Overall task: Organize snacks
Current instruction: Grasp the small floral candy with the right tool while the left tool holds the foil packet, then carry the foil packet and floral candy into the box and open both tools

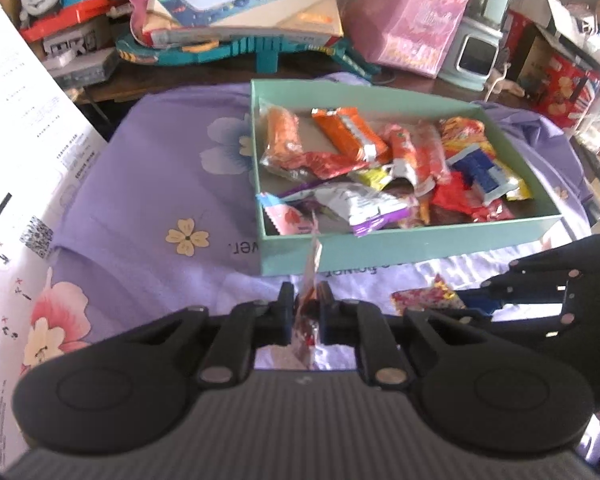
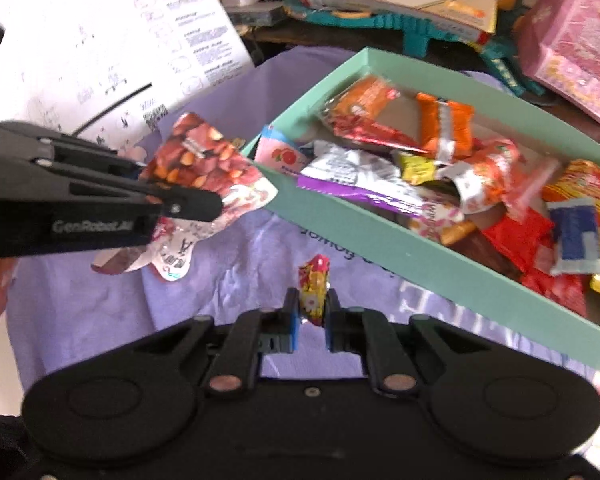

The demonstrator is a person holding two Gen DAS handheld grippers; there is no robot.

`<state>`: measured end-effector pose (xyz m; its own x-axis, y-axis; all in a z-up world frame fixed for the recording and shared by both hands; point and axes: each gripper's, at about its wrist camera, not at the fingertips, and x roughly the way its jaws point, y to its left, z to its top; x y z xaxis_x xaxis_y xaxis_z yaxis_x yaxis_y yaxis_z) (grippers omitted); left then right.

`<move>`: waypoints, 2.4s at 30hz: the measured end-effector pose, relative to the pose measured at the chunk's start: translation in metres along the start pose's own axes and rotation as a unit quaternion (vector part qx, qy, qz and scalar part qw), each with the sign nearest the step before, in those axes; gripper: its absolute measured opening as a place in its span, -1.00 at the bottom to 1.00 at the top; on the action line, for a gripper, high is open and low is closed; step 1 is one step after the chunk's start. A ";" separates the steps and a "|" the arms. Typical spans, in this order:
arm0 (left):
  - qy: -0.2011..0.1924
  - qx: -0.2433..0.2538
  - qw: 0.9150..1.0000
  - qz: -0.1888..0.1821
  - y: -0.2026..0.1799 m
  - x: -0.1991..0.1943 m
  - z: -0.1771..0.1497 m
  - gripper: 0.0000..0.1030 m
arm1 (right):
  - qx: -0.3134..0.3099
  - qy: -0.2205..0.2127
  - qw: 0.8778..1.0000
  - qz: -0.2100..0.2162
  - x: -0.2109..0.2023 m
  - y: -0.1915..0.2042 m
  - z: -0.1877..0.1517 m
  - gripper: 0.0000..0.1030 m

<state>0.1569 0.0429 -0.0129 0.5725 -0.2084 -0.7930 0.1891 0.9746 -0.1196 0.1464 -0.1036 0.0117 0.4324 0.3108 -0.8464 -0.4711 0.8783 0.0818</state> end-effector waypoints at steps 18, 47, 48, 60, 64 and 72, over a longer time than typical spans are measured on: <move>-0.061 0.043 0.997 -0.033 -0.068 -0.030 0.076 -0.78 | 0.106 -0.082 0.989 -0.061 -0.093 -0.113 0.001 -0.77; -0.028 0.068 0.996 0.054 -0.096 0.101 0.170 0.91 | 0.158 -0.089 0.978 -0.103 -0.016 -0.195 0.074 0.99; -0.024 0.066 0.996 0.053 -0.094 0.099 0.167 0.92 | 0.155 -0.089 0.978 -0.106 -0.018 -0.192 0.072 1.00; -0.032 0.034 0.997 0.055 -0.088 0.034 0.137 1.00 | 0.138 -0.094 0.979 -0.117 -0.069 -0.151 0.056 1.00; -0.033 0.027 0.998 0.048 -0.088 0.012 0.123 1.00 | 0.132 -0.098 0.979 -0.119 -0.089 -0.134 0.045 1.00; -0.038 0.021 0.998 0.045 -0.094 -0.023 0.088 1.00 | 0.147 -0.096 0.978 -0.116 -0.115 -0.112 0.009 1.00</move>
<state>0.1961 -0.0508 0.0695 0.6480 -0.1267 -0.7510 0.1668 0.9857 -0.0224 0.1564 -0.2339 0.1044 0.6510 0.1293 -0.7480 -0.1139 0.9909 0.0722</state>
